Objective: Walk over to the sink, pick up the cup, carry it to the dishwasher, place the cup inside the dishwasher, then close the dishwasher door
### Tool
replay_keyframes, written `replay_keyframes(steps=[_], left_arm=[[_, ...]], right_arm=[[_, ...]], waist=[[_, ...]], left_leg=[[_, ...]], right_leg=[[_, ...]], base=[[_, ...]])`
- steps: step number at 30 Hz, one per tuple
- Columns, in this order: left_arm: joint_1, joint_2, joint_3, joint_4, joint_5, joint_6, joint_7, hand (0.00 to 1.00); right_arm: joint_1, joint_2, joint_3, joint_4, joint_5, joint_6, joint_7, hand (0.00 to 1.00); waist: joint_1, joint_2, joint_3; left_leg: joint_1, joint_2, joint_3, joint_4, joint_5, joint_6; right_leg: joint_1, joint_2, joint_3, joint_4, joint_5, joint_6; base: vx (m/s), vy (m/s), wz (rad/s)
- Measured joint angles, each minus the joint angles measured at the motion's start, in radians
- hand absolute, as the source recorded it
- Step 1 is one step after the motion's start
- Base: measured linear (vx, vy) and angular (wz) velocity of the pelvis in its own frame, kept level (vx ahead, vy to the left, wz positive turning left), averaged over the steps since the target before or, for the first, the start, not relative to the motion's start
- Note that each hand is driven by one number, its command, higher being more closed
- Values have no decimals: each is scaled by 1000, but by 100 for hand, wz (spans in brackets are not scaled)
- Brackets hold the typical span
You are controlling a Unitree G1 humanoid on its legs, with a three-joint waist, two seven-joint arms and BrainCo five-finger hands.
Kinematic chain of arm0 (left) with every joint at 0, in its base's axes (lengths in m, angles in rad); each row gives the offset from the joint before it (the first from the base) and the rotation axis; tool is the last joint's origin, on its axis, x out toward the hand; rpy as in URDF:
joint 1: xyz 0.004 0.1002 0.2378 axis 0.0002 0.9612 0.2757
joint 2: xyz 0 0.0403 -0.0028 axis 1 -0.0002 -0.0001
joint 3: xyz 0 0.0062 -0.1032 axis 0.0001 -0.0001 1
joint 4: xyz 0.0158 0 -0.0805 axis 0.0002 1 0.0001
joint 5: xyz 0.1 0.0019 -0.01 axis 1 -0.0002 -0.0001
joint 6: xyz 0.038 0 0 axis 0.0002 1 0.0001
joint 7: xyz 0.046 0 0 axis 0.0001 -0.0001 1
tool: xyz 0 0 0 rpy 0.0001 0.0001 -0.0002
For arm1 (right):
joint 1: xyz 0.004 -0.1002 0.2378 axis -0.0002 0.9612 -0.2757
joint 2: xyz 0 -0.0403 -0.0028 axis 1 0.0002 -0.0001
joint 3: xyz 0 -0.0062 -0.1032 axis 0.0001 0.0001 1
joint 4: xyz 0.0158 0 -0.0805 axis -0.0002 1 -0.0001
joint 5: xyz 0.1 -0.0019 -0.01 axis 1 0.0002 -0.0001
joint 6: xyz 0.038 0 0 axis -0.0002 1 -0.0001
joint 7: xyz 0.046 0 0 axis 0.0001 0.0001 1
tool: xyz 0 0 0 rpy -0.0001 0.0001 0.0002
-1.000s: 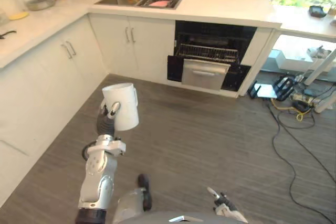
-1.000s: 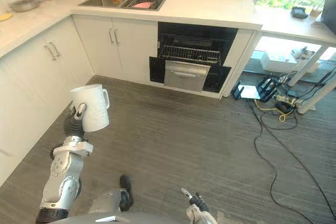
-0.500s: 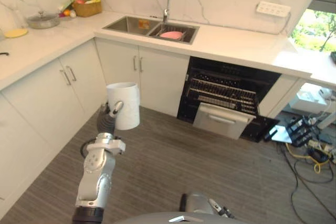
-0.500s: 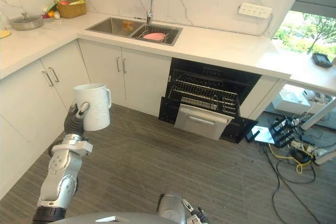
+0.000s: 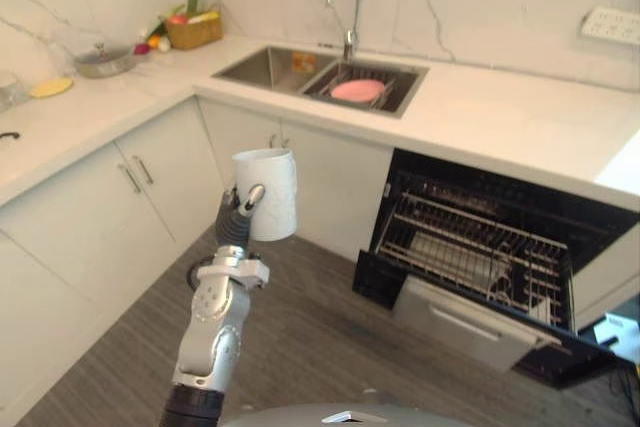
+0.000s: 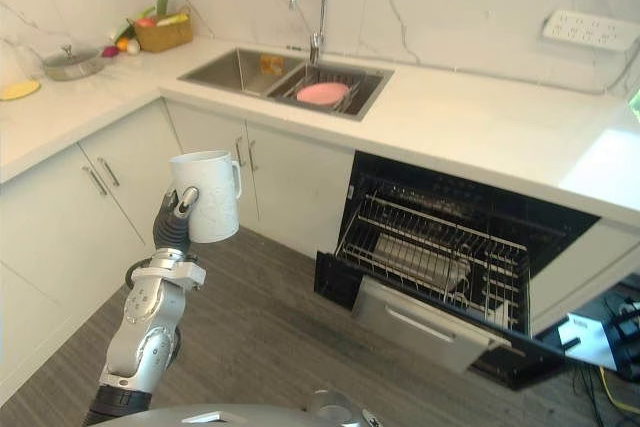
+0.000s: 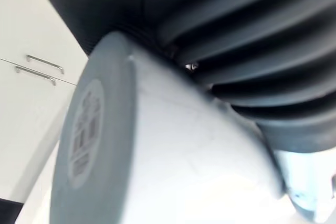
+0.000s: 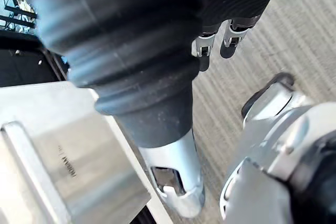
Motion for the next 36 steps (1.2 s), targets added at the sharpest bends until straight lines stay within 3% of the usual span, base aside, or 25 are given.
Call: replay_keyframes(steps=[2,3,4,5,7,8,9,12,16,17,22,25,32,36], left_arm=[[1,19,25,10,1,0,-15,100],[3,31,41,14,1,0,-14,100],[1,37,55,14,1,0,-14,100],[1,36,65,15,0,0,-14,100],[2,36,85,18,0,0,-16,100],[8,39,102,24,1,0,-21,100],[14,48,120,27,1,-1,-26,100],[18,85,141,40,1,-2,-38,100],[18,97,131,51,1,-18,-40,100],[15,58,101,130,4,-58,5,100],[15,58,101,130,4,-58,5,100],[18,58,104,128,3,-58,11,100],[120,57,198,52,-1,-56,56,100],[126,56,206,52,-10,-55,72,100]], right_arm=[[-24,-2,1,4,-6,1,2,0],[-43,-4,4,5,-29,6,2,0],[-61,-7,14,7,-42,6,2,0],[-71,-16,18,11,-41,7,2,0],[-98,-25,23,41,-36,20,1,0],[-103,-27,25,45,-27,29,1,0],[-102,-14,42,46,-21,33,7,0],[-120,16,42,62,-22,26,11,0],[-121,10,45,69,11,-25,44,0],[-75,-23,161,-7,77,-40,119,0],[-75,-23,161,-8,77,-40,119,0],[-65,-25,160,-6,75,-20,138,0],[-30,-37,131,-2,-39,42,162,0],[-25,-39,102,0,-85,77,151,0]], waist=[[11,-2,-1],[13,-7,-2],[12,-10,-4],[11,-10,-4],[14,-1,-8],[18,1,-18],[17,-35,-21],[23,-71,-2],[17,-51,7],[-12,-33,-20],[-11,-35,-19],[-7,-33,-20],[16,-23,-28],[4,-21,-29]], left_leg=[[-30,-37,33,-195,-49,3],[-27,-85,18,-380,-55,6],[-25,-137,-39,-564,-34,3],[-23,-154,-73,-642,-12,2],[-12,-177,-170,-814,135,-6],[7,-187,-181,-835,215,-60],[12,-212,-162,-835,204,-41],[30,-243,-112,-814,176,-12],[100,-248,-74,-819,146,-10],[173,-215,-90,-1027,252,-46],[173,-217,-91,-1027,251,-47],[170,-216,-91,-1039,254,-45],[143,-208,-52,-1092,264,-44],[144,-214,-26,-1086,267,-53]], right_leg=[[32,-6,38,-35,6,-1],[40,-19,69,-50,17,18],[42,-31,97,-68,18,32],[43,-34,111,-73,18,42],[47,-34,154,-76,7,72],[46,-37,188,-73,-11,96],[44,-68,199,-76,-18,106],[76,-105,226,-120,-10,121],[118,-120,249,-127,-7,128],[84,-88,213,-162,32,135],[86,-88,211,-164,32,135],[83,-99,183,-168,29,134],[59,-150,-44,-213,59,156],[102,-170,-129,-239,71,186]], base=[[320,1,-62],[278,111,-72],[272,141,-70],[291,180,-64],[305,231,-56],[280,240,-47],[296,275,-39],[187,172,-31],[21,79,-32],[-1,-5,-7],[1,-9,1],[-46,-10,7],[14,-5,-7],[130,-22,25]])
